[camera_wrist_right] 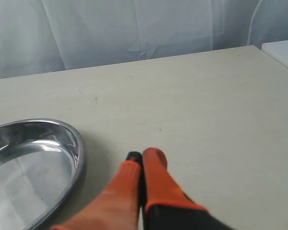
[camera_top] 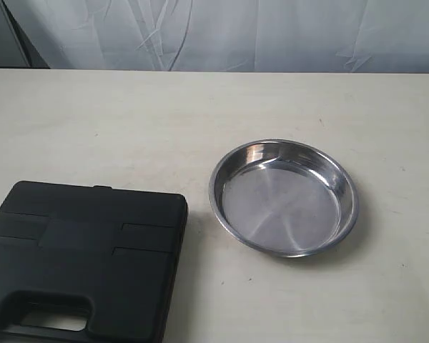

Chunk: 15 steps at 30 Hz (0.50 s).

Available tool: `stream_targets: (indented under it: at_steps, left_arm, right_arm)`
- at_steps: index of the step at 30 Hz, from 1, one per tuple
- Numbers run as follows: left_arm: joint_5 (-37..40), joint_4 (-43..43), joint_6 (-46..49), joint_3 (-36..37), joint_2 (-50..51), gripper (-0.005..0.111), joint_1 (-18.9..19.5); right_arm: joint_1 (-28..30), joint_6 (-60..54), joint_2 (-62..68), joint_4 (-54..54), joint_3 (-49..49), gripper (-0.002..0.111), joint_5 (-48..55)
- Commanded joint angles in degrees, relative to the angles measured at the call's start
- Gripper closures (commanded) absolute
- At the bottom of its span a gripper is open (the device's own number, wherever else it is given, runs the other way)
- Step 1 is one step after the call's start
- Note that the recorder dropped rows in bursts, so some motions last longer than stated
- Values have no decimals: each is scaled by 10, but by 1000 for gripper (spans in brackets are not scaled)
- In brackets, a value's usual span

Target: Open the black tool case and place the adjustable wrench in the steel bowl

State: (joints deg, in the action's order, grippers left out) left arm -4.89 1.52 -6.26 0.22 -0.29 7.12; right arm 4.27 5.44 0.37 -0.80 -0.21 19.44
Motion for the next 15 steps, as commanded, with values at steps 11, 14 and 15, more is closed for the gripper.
stream_targets:
  at_steps: [11, 14, 15]
  left_arm:
    - [-3, 1, -1, -2, 3, 106, -4]
    - [-3, 1, -1, -2, 3, 106, -4]
    - [-3, 1, 0, -2, 3, 106, -4]
  right_arm:
    - [3, -4, -4, 143, 2, 108, -128]
    - [3, -4, -4, 190, 2, 108, -269]
    - [3, -4, -4, 188, 2, 108, -299]
